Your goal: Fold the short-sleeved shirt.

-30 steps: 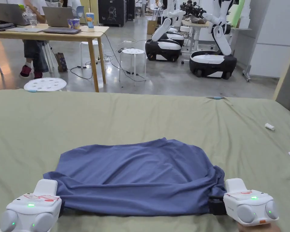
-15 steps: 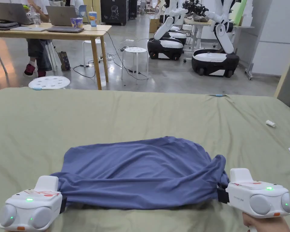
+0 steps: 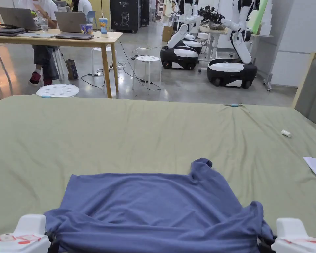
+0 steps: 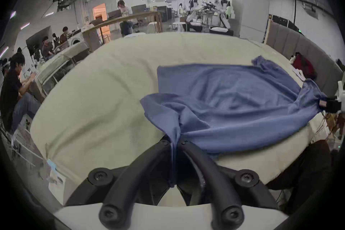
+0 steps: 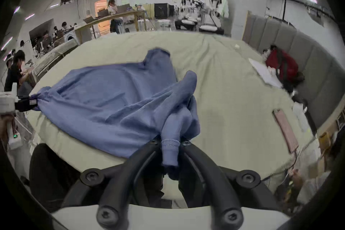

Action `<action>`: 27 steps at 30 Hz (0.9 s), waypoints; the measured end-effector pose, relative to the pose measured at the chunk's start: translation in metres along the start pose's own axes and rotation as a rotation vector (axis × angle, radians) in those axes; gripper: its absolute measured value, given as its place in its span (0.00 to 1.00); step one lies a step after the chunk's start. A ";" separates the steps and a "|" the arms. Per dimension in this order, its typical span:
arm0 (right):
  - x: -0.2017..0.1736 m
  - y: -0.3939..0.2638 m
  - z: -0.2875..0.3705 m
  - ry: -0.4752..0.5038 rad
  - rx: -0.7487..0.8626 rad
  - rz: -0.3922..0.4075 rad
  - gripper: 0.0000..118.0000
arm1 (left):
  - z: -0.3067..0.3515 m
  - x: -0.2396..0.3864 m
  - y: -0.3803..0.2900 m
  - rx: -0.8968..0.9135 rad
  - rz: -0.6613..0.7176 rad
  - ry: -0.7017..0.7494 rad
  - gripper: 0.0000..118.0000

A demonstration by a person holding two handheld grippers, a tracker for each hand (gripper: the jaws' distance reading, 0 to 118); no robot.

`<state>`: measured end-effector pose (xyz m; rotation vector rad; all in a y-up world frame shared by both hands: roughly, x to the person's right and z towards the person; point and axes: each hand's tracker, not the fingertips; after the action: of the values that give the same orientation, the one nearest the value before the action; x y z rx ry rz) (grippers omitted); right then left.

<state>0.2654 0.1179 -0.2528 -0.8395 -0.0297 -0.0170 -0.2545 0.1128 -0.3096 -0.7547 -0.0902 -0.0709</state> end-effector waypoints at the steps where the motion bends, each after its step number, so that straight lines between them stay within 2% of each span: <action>1: -0.001 -0.007 -0.010 -0.014 -0.019 0.011 0.10 | -0.005 0.000 -0.008 -0.027 0.026 -0.006 0.01; 3: -0.001 -0.015 -0.020 -0.020 -0.020 0.008 0.11 | -0.006 0.000 -0.019 -0.018 0.040 -0.005 0.03; 5: 0.005 -0.010 -0.011 0.034 0.016 -0.015 0.13 | -0.004 -0.005 -0.023 0.023 0.077 0.001 0.05; 6: 0.005 -0.005 -0.005 0.013 0.037 -0.017 0.18 | 0.003 -0.004 -0.023 0.043 0.080 0.011 0.11; 7: 0.008 -0.001 -0.002 -0.015 0.062 0.003 0.35 | 0.010 -0.003 -0.020 0.078 0.065 0.047 0.29; 8: 0.005 0.007 0.003 -0.035 0.070 0.026 0.68 | 0.017 -0.002 -0.014 0.107 0.042 0.064 0.63; 9: 0.000 0.017 0.008 -0.041 0.085 0.037 0.88 | 0.022 0.000 -0.006 0.125 0.022 0.067 0.81; 10: -0.006 0.025 0.012 -0.033 0.127 0.041 0.99 | 0.025 0.003 0.003 0.142 0.004 0.069 0.91; 12: -0.030 0.050 0.033 -0.013 0.208 0.042 1.00 | 0.029 0.016 0.025 0.184 -0.042 0.068 0.93; 16: -0.078 0.084 0.025 0.001 0.297 0.066 1.00 | 0.020 0.050 0.065 0.247 -0.096 0.051 0.92; 17: -0.091 0.087 0.021 0.002 0.315 0.080 0.96 | 0.017 0.059 0.071 0.250 -0.100 0.040 0.85; 18: -0.101 0.090 0.019 0.008 0.324 0.092 0.87 | 0.014 0.065 0.075 0.252 -0.103 0.031 0.75; 19: -0.105 0.090 0.007 0.013 0.328 0.096 0.71 | 0.010 0.071 0.077 0.256 -0.104 0.030 0.59; 20: -0.113 0.090 0.003 0.009 0.332 0.100 0.43 | 0.007 0.075 0.078 0.257 -0.114 0.025 0.28; 21: -0.119 0.089 -0.001 0.002 0.337 0.104 0.24 | 0.005 0.081 0.076 0.258 -0.121 0.032 0.05; 22: -0.124 0.089 -0.003 -0.005 0.335 0.107 0.11 | 0.001 0.084 0.075 0.256 -0.126 0.043 0.00; 24: -0.128 0.087 -0.006 -0.004 0.333 0.104 0.00 | 0.000 0.080 0.070 0.259 -0.109 0.030 0.00; 27: -0.126 0.085 -0.020 0.010 0.319 0.112 0.00 | -0.006 0.073 0.066 0.234 -0.095 0.019 0.00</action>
<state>0.1421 0.1605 -0.3337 -0.5212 0.0232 0.0869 -0.1753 0.1539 -0.3508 -0.5154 -0.1143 -0.1554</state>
